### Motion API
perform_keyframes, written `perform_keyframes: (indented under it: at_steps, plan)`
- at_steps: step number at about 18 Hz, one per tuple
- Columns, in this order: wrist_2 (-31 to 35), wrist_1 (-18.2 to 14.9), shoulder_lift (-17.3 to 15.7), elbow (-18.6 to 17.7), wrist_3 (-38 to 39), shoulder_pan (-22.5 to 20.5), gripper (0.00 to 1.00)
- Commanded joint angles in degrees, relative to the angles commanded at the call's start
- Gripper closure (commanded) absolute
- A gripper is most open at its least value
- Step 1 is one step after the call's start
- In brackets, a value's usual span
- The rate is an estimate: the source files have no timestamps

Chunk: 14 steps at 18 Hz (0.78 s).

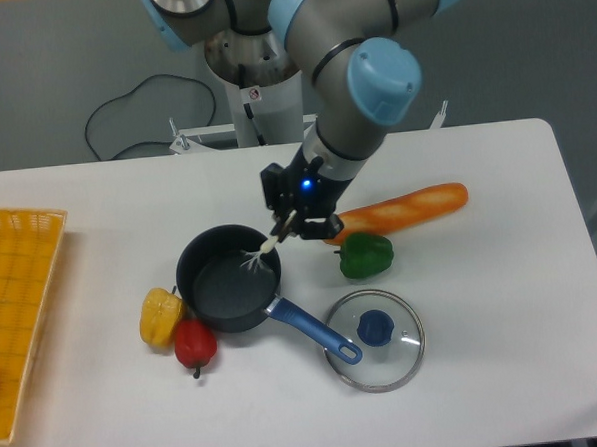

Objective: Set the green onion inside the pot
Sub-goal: 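Move the gripper over the saucepan toward the rim by the yellow pepper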

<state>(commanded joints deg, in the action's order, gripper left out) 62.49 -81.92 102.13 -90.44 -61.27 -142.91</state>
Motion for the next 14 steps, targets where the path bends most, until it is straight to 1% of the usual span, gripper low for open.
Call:
perform_keyframes:
  at_steps: [4,6,8,10,11,14]
  plan:
    - [-3.33,1.23,0.09,0.09,3.34,0.71,0.96]
    - [-5.27,4.38,0.26,0.09,6.23,1.23,0.96]
    - [-5.71,7.54,0.53,0.18,10.62,2.81,0.96]
    - [-5.71,11.23,1.58,0.53,14.58,4.39,0.96]
    - [-5.71,12.56,2.02,0.61,15.29,4.83,0.96]
    - [-5.80,13.19,2.37,1.31,16.61,5.63,0.96]
